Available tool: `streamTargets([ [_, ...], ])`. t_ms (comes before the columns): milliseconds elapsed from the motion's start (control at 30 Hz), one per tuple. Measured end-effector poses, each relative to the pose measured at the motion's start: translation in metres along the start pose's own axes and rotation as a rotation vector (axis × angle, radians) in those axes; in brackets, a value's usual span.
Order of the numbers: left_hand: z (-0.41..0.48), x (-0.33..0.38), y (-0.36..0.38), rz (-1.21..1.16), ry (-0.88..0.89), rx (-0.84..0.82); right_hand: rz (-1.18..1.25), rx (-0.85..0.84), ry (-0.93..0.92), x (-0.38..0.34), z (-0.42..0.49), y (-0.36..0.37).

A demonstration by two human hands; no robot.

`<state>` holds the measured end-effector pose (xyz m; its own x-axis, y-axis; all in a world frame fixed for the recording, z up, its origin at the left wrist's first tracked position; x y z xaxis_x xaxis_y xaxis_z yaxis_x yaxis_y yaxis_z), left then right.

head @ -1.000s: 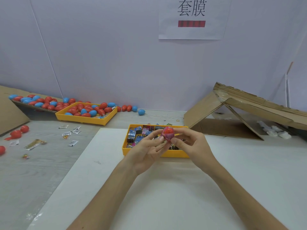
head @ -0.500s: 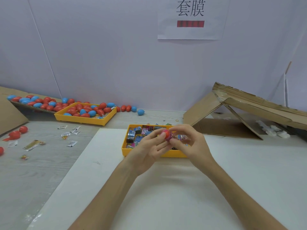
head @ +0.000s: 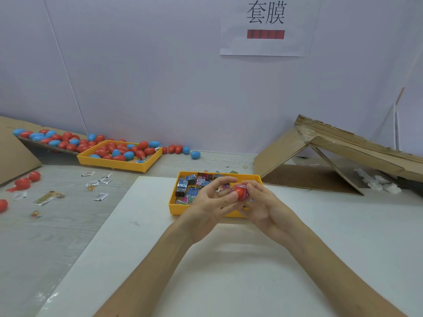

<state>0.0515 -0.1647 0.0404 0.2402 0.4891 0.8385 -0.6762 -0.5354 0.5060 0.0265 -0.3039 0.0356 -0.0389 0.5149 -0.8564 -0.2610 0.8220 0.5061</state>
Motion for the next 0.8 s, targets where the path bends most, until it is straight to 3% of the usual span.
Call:
streamTargets([
  [300,-0.0012,0.0026,0.0031,-0.024,0.008,-0.036,0.060,0.010,-0.023,-0.0017,0.0002,0.0004],
  [633,0.0016,0.0015,-0.0016,0.066,0.068,0.005,-0.179,0.052,-0.136,-0.0068,0.0008,0.0021],
  [800,0.0020,-0.0015,-0.0013,0.089,0.050,-0.031,-0.113,0.017,-0.136,-0.0072,0.0001,-0.0009],
])
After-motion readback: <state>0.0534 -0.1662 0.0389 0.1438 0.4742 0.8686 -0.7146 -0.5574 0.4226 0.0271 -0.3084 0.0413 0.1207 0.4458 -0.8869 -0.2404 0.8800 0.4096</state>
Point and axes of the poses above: each hand's wrist, its own z-axis towards the middle knuckle, its own y-axis out of the palm, x = y × z, the point moved 4 cm from there along z, towards the middle knuckle, and after that the axes turned 6 degrees about -x, right-handed, at the moved point
